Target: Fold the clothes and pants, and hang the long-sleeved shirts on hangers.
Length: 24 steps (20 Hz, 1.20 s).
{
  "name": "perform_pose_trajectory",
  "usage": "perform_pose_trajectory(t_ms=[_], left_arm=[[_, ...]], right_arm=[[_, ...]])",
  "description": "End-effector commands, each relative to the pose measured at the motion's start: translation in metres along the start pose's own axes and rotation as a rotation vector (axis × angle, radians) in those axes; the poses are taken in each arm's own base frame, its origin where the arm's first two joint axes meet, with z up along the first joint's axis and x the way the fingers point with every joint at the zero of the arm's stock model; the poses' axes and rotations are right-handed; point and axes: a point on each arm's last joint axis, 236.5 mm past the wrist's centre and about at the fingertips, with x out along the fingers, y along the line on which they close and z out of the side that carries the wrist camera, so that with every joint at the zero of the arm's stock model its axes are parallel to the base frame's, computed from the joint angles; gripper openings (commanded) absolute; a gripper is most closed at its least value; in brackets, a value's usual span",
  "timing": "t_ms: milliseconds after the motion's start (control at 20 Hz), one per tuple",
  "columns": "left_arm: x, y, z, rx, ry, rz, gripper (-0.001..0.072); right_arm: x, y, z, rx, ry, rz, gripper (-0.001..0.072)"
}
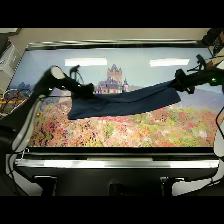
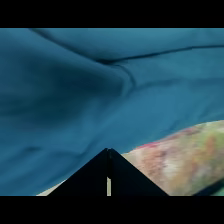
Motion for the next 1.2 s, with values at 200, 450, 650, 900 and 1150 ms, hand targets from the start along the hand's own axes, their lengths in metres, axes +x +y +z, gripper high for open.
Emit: perform_pose_trajectory(t_ms=[200, 450, 650, 900, 1150], left_arm=[[0.138, -0.136, -0.049, -0.219, 0.048, -0.351, 0.0018], [0.177, -0.174, -0.076, -0.248, 0.114, -0.369, 0.0018], [0.190, -0.190, -0.086, -0.241, 0.148, -0.383, 0.0018], [0.134, -0.180, -0.059, -0.116, 0.155, -0.416, 0.0017], [-0.013, -0.101, 0.017, 0.022, -0.030, -0.221, 0.0017]], right_arm=[[-0.063, 0.044, -0.018, 0.004, -0.037, -0.007, 0.0028], [-0.072, 0.050, -0.022, -0.007, -0.047, -0.005, 0.0028], [-0.072, 0.051, -0.018, -0.008, -0.066, -0.002, 0.0028], [-0.073, 0.054, -0.003, -0.008, -0.126, 0.011, 0.0028], [-0.053, 0.086, -0.018, -0.057, -0.077, 0.058, 0.0028]])
